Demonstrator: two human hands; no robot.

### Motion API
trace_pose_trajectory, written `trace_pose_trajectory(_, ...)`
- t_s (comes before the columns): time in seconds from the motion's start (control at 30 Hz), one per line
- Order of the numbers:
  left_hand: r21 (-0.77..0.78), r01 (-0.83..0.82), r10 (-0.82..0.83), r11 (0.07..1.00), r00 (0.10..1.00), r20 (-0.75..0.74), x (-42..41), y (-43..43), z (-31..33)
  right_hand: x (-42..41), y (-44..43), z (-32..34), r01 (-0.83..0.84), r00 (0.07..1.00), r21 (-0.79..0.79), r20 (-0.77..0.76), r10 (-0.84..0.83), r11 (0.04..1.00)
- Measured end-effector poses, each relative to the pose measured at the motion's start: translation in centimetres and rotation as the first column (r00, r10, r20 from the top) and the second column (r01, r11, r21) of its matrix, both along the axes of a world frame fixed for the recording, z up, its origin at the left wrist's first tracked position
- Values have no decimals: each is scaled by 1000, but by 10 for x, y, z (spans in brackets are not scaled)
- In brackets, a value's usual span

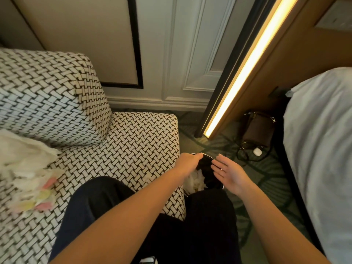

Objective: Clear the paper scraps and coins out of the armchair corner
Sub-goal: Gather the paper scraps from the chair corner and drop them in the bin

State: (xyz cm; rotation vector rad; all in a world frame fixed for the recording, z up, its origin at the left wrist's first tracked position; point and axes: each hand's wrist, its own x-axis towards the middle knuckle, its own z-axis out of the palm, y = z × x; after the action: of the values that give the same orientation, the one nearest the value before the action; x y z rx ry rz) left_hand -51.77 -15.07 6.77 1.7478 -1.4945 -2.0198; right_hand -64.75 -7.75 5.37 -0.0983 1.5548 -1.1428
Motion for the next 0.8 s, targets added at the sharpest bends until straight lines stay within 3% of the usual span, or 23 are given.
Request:
trace_pose_trajectory(0.17, -34, 14, -16, 999, 996, -83, 38, -4, 32, 34, -19, 29, -55, 995, -38, -86, 52, 998)
trace_pose_trajectory(0.33, -137, -146, 105, 980, 957, -270, 102, -6, 59, 94, -46, 58, -110, 981, -106, -169, 91, 988)
trace_pose_trajectory(0.53, -214, -404, 323, 889, 886, -332, 199, -22, 70, 191, -76, 79, -270, 957, -214, -169, 237, 939)
trace_pose_trajectory(0.8, -187, -666, 616, 722, 742, -264, 321, -10, 39, 324, -105, 56, -606, 774, -162, -344, 531, 779)
